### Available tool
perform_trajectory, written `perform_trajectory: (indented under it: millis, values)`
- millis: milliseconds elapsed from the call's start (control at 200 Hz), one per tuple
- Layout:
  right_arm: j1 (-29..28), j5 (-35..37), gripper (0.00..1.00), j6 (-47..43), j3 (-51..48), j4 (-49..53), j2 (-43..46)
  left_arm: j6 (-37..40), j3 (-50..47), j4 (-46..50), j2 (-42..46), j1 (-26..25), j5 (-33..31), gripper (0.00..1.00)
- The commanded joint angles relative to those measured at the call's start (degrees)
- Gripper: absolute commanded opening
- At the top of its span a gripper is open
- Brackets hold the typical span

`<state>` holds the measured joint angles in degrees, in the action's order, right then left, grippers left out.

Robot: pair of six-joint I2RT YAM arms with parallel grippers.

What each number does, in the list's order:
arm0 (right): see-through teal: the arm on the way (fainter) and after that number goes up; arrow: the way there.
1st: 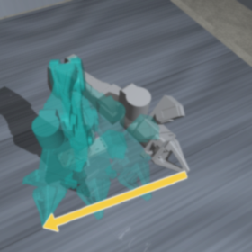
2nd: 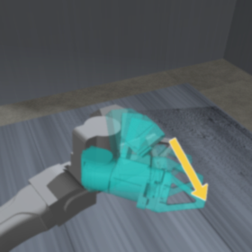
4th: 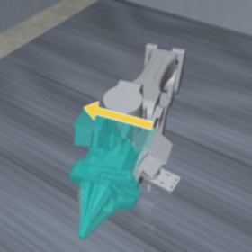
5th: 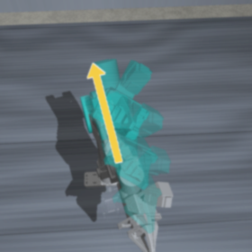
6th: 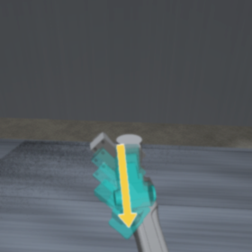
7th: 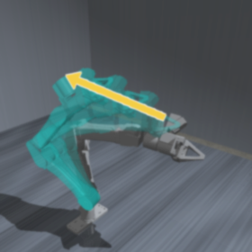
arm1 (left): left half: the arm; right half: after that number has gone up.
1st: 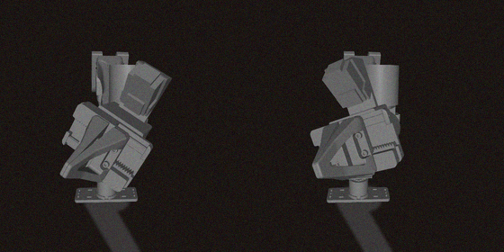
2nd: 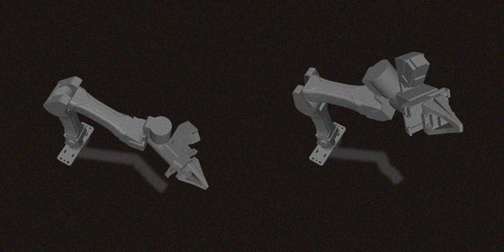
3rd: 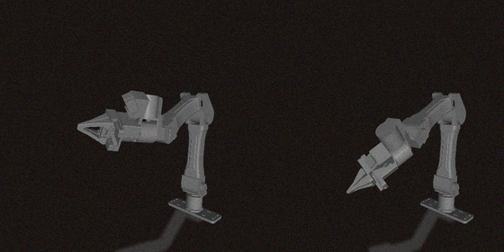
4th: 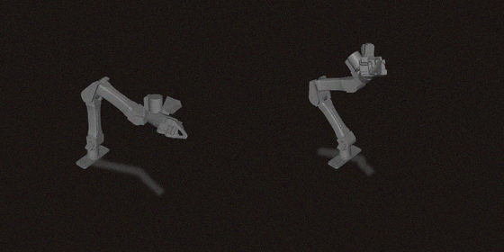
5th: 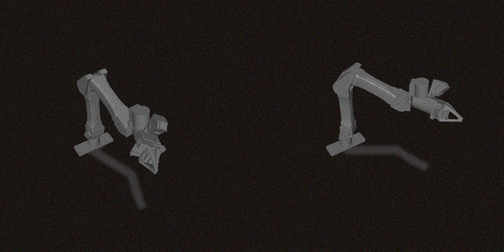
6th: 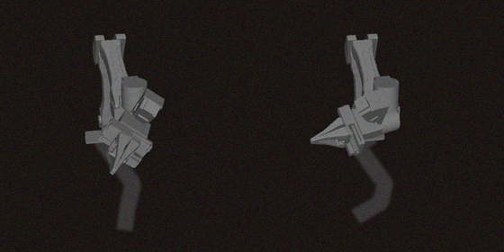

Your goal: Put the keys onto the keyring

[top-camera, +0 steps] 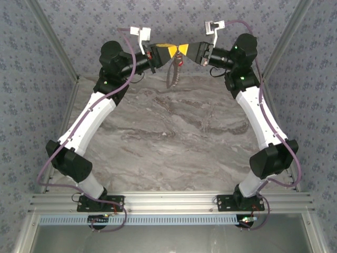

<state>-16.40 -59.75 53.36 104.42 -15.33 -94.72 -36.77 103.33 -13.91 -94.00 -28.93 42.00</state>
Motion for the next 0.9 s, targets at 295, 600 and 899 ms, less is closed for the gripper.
perform_trajectory:
  millis: [295,600,899]
  values:
    - [-0.6,-0.63,0.06,-0.31,1.84,0.34,0.48,-0.35,2.49,-3.45,0.3,-0.53,1.97,0.0]
    - [-0.73,-0.35,0.04,-1.41,1.93,1.9,0.51,-0.54,2.42,-3.67,0.22,-0.58,1.9,0.0]
    - [0.39,0.97,0.0,-17.8,9.06,24.58,0.83,3.52,4.66,3.09,0.39,-0.27,2.29,0.25]
